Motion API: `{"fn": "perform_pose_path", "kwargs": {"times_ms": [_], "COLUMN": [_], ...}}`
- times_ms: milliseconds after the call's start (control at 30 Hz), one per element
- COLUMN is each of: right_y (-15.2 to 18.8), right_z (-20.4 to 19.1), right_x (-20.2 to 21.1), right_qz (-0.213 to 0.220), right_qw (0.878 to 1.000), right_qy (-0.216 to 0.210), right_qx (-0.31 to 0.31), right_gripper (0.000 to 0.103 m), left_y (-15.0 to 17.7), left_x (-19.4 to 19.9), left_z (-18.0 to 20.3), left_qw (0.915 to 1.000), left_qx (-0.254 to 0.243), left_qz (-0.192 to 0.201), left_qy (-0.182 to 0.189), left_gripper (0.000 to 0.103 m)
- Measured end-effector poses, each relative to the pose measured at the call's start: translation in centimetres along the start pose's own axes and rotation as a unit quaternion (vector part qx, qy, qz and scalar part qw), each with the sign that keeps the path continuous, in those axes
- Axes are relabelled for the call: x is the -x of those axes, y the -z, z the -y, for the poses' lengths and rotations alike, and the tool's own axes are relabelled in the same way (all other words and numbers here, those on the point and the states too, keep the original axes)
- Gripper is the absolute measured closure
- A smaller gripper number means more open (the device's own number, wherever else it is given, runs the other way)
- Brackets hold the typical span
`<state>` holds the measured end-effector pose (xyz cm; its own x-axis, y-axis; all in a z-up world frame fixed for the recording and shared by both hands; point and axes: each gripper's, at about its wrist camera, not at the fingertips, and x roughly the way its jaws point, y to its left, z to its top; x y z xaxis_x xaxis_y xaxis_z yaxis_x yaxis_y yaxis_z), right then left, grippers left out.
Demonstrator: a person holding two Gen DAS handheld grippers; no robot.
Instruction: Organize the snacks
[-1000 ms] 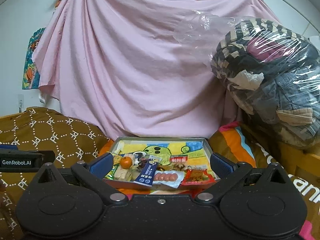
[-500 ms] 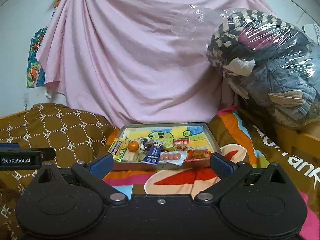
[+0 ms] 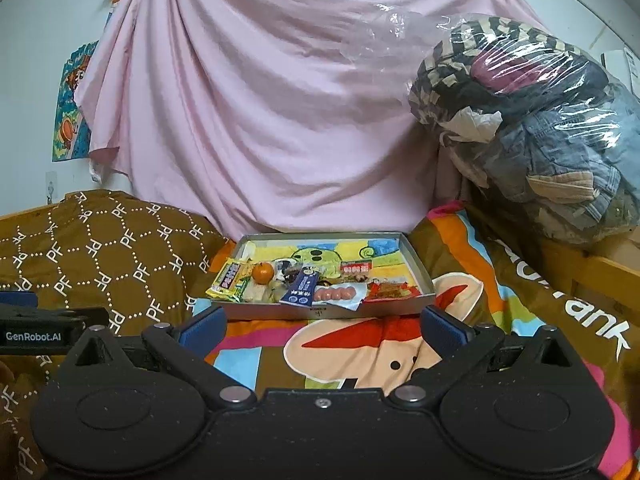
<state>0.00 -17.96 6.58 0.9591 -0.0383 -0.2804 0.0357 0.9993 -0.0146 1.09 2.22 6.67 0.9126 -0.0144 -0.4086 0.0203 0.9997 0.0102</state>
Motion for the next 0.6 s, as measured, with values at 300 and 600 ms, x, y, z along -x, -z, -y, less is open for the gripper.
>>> {"fn": "perform_pose_path", "kwargs": {"times_ms": [300, 600], "right_y": [1.6, 3.2], "right_z": [-0.9, -0.7], "right_x": [0.1, -0.1], "right_qz": [-0.012, -0.026], "right_qw": [1.0, 0.999], "right_qy": [-0.026, -0.033], "right_qx": [0.004, -0.013], "right_gripper": [0.001, 0.001], "left_y": [1.4, 2.9], "left_x": [0.7, -0.1], "left_z": [-0.9, -1.2], "left_qw": [0.9996, 0.9985], "left_qx": [0.011, 0.025], "left_qz": [-0.025, -0.047], "left_qy": [-0.007, -0.013], "left_gripper": [0.0, 0.0]}}
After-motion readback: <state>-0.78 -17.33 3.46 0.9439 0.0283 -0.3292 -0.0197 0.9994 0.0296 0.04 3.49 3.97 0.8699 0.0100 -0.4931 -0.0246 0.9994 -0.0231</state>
